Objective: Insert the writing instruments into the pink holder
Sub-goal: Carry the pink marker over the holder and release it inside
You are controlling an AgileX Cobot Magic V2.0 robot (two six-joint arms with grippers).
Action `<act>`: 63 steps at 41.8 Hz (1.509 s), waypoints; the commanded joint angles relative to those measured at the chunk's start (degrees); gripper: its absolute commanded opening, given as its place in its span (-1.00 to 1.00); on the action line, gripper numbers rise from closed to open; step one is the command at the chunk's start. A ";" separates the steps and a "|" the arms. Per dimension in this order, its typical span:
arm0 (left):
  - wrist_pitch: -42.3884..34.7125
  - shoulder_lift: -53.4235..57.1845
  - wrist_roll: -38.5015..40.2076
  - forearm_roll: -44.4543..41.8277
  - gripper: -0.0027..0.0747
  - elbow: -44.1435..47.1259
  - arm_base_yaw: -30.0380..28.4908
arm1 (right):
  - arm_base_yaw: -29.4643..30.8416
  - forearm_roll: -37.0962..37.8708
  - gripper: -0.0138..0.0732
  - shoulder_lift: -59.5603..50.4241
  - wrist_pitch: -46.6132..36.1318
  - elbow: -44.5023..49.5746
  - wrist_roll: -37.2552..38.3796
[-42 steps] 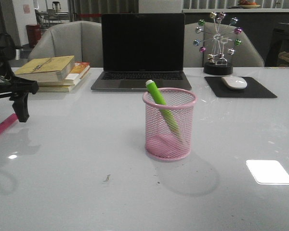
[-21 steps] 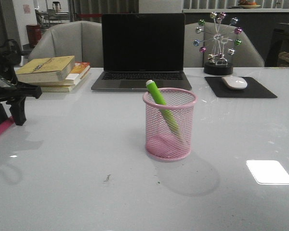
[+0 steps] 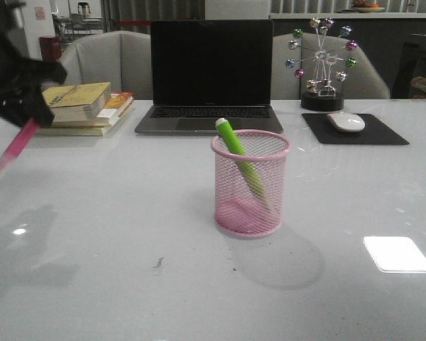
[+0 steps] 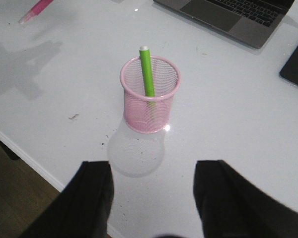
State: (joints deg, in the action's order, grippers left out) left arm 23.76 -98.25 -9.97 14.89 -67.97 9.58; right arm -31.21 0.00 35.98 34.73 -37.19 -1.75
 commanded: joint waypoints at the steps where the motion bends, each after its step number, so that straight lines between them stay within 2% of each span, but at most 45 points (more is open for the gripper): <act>1: -16.37 11.17 -2.17 5.99 -0.69 6.91 4.17 | 0.04 0.98 0.42 -0.14 -4.29 -1.64 -0.36; 4: -27.03 17.61 -2.17 6.38 -0.69 13.40 8.54 | 0.04 0.98 0.42 -0.14 -4.29 -1.64 -0.36; 12: -46.35 26.07 -1.79 6.38 -0.69 21.62 23.22 | 0.04 0.98 0.42 -0.14 -4.29 -1.64 -0.36; 18: -59.11 23.69 -1.75 6.24 -0.69 22.07 33.18 | 0.04 0.98 0.42 -0.14 -4.29 -1.64 -0.36; 26: -71.57 15.49 1.13 5.86 -0.69 21.33 39.59 | 0.04 0.98 0.42 -0.14 -4.29 -1.64 -0.36; 35: -72.30 4.49 9.55 -3.43 -0.69 14.01 40.09 | 0.04 0.98 0.42 -0.14 -4.29 -1.64 -0.36; 51: -72.13 -6.61 10.65 -4.23 -0.65 8.92 40.38 | 0.04 0.98 0.42 -0.14 -4.29 -1.64 -0.36; 53: -72.12 -7.00 10.65 -4.50 -0.56 8.92 40.38 | 0.04 0.98 0.42 -0.14 -4.29 -1.64 -0.36; 58: -69.48 -7.51 10.65 -5.35 -0.13 8.92 40.38 | 0.04 0.98 0.42 -0.14 -4.29 -1.64 -0.36; 63: -67.48 -7.11 10.65 -9.11 0.18 8.92 40.38 | 0.04 0.98 0.42 -0.14 -4.29 -1.64 -0.36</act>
State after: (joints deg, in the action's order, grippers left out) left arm -40.24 -108.56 0.00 8.39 -57.24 49.51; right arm -31.21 0.00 35.98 34.73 -37.19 -1.75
